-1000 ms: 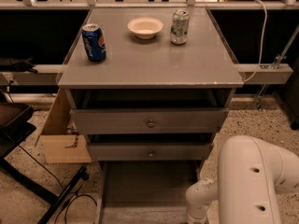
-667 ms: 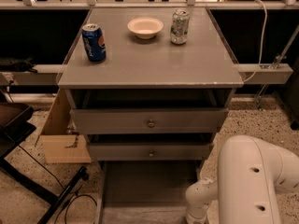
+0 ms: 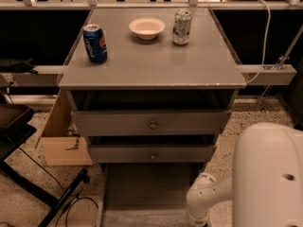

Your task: Open bottom drawer

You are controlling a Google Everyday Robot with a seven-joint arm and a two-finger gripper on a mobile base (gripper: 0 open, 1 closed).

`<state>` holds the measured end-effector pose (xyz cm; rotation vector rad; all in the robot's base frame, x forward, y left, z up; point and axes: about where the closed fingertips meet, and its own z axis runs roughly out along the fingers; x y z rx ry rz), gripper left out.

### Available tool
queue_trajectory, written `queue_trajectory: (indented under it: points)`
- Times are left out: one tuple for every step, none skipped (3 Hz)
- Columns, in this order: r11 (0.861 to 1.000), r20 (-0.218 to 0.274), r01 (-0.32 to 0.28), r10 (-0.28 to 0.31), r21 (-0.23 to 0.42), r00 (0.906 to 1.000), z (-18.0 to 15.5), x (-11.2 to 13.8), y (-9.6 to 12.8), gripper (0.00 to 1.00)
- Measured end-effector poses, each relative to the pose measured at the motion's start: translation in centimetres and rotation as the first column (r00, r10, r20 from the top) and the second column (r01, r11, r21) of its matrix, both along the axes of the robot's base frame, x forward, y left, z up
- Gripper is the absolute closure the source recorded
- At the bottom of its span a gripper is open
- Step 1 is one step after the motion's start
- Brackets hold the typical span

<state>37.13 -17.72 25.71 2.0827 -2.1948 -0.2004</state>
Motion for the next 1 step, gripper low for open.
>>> queue_trajectory:
  points:
    - [0.998,0.014,0.043,-0.042,-0.055,0.999,6.27,-3.54,0.23,0.0]
